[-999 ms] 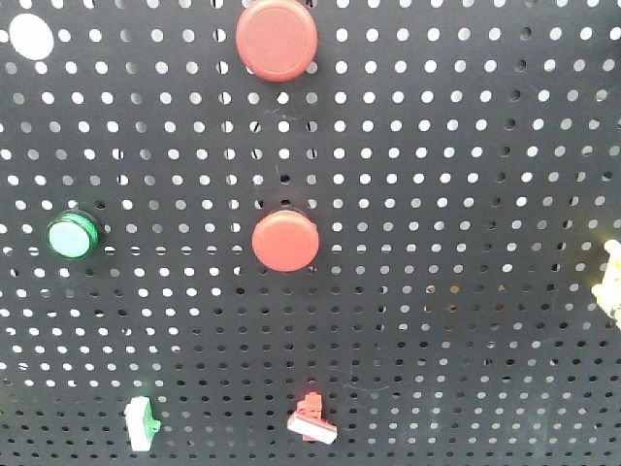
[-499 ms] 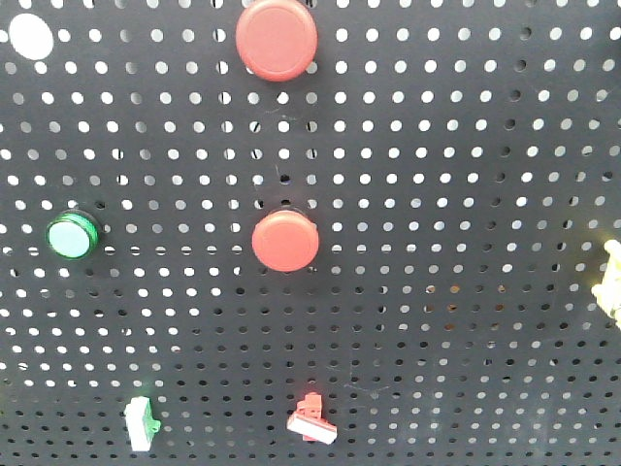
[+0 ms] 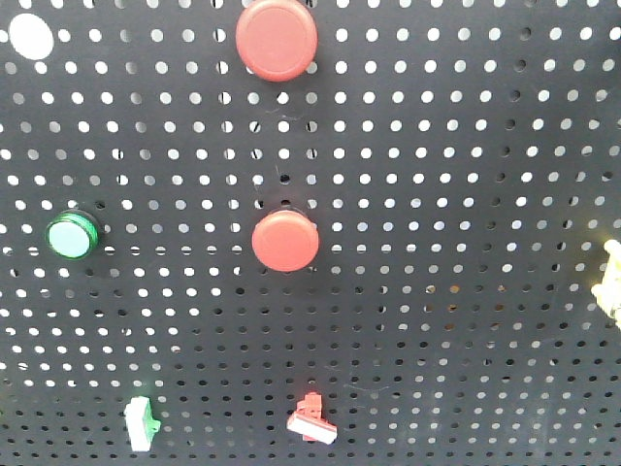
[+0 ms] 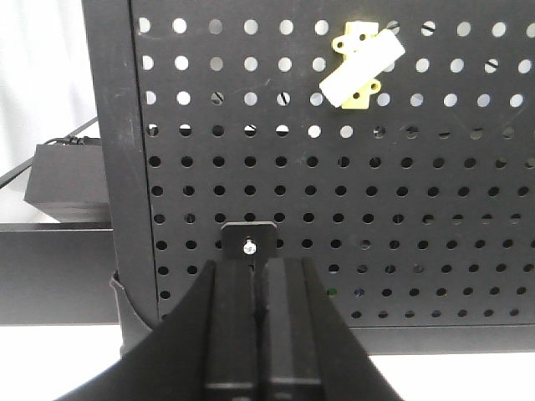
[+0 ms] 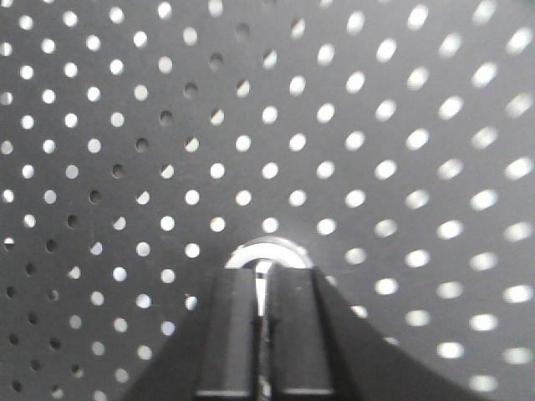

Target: Rotate knob clockwise with right arm

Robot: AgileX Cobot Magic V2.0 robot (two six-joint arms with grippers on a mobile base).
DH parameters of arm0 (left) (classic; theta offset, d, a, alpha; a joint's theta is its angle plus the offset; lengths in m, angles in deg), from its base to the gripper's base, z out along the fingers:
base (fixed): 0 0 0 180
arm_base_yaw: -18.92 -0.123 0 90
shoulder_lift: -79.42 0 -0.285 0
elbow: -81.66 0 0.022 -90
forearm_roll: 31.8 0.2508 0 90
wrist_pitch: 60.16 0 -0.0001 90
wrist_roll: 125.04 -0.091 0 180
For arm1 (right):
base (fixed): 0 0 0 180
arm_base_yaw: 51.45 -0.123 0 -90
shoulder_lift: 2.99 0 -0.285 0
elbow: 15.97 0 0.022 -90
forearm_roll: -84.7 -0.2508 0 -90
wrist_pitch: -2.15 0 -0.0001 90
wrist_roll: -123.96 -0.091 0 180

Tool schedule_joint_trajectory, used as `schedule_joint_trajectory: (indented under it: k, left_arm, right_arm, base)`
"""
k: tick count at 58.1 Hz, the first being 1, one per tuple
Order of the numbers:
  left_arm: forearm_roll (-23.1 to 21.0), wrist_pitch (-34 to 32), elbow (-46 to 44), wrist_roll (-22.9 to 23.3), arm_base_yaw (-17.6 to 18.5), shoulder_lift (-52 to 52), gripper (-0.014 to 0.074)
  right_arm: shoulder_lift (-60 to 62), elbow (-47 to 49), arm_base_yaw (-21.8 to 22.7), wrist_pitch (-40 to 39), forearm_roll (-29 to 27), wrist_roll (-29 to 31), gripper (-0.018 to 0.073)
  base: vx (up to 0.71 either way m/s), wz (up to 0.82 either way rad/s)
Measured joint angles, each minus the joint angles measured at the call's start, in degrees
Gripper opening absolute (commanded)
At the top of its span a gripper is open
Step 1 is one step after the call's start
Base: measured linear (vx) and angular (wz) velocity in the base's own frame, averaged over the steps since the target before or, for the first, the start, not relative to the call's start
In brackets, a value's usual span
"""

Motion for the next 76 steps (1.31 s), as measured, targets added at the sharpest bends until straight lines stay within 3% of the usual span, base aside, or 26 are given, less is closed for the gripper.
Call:
schedule_joint_trajectory:
  k: [18, 60, 67, 76]
  left_arm:
    - [0.0, 0.0, 0.0, 0.0, 0.0, 0.0, -0.0006]
    - [0.0, 0.0, 0.0, 0.0, 0.0, 0.0, -0.0006]
    - [0.0, 0.0, 0.0, 0.0, 0.0, 0.0, -0.0006]
    - [0.0, 0.0, 0.0, 0.0, 0.0, 0.0, -0.0006]
  right_arm:
    - [-0.11, 0.0, 0.0, 0.1, 4.88, -6.44, 0.0219]
    - [-2.96, 0.05, 0.0, 0.55, 1.85, -7.16, 0.0216]
    - [-3.32, 0.29, 0.0, 0.5, 1.85, -9.03, 0.0154]
    - [-3.6, 0.5, 0.0, 0.48, 1.9, -14.38, -0.0016]
  base:
    - [0.0, 0.0]
    - [0.0, 0.0]
    - [0.0, 0.0]
    - [0.0, 0.0]
